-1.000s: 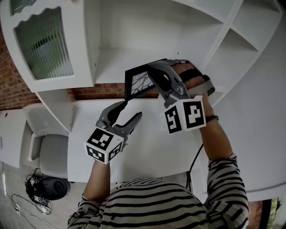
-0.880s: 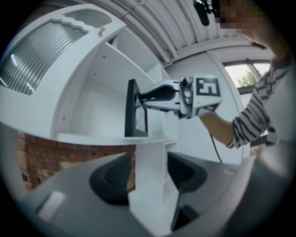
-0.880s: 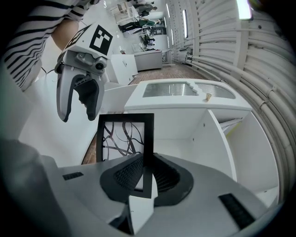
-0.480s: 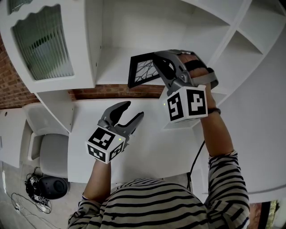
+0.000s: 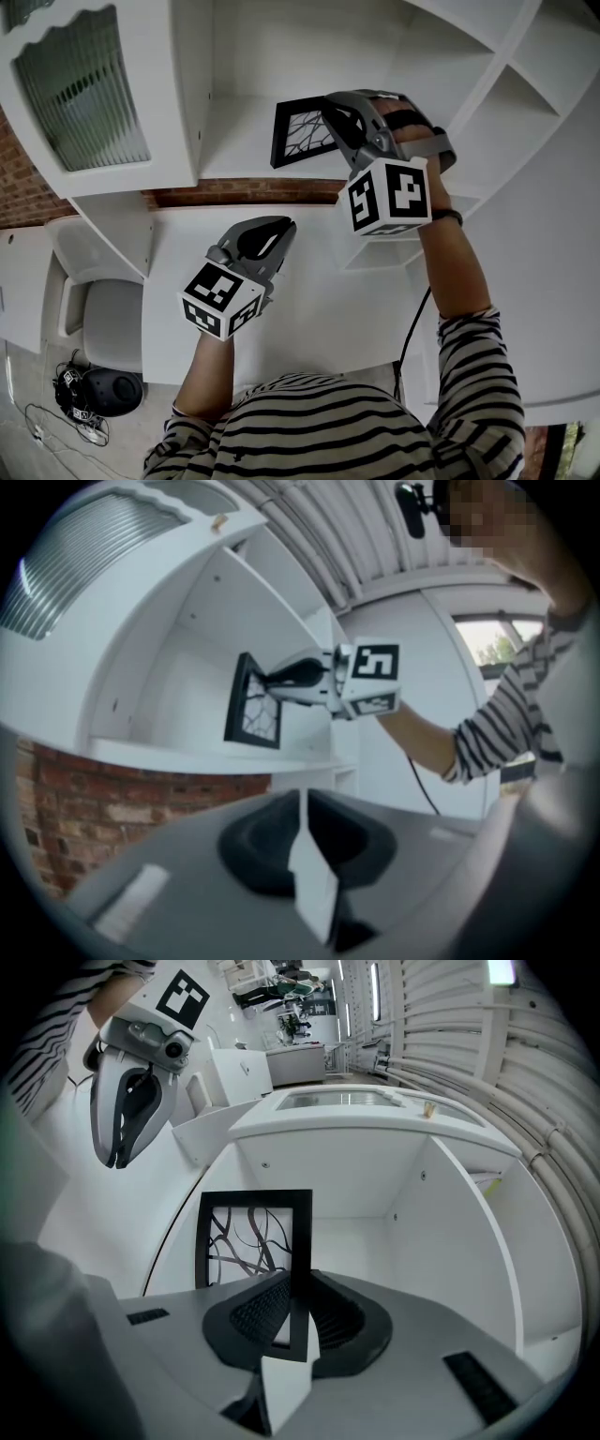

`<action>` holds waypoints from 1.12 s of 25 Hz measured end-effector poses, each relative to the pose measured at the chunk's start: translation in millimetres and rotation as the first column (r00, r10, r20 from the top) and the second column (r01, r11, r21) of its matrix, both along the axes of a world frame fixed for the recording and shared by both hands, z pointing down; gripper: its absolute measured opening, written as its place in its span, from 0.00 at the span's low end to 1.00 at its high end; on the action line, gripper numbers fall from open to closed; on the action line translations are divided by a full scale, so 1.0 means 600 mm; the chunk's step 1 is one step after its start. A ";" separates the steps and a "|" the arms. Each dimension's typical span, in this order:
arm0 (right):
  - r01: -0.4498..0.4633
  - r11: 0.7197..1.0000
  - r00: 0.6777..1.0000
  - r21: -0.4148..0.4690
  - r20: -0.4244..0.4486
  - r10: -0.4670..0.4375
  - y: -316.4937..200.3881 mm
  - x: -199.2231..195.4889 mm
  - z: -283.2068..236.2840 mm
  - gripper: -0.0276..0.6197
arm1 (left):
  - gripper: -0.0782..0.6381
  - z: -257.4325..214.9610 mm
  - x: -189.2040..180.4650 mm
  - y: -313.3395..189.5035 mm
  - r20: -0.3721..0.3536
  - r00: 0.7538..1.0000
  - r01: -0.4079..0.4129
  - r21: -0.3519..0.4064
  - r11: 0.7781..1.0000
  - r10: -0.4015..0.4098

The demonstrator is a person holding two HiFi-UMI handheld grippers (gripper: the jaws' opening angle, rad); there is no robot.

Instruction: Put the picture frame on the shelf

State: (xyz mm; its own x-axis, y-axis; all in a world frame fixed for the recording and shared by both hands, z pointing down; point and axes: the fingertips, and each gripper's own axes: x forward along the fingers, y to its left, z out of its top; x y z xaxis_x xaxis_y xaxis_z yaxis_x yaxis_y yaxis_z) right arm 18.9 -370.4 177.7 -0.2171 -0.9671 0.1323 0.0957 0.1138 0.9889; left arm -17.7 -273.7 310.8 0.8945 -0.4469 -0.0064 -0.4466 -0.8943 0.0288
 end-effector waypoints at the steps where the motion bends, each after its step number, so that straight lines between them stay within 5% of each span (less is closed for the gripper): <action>1: -0.002 1.000 1.000 -0.001 -0.001 0.002 -0.003 0.001 0.002 0.14 | 0.15 0.000 0.002 0.000 0.001 1.000 -0.002 0.003 1.000 0.002; 28: -0.109 0.994 0.994 -0.025 0.013 0.109 -0.139 0.000 0.026 0.14 | 0.12 0.006 0.019 -0.055 -0.006 1.000 -0.020 -0.007 1.000 0.020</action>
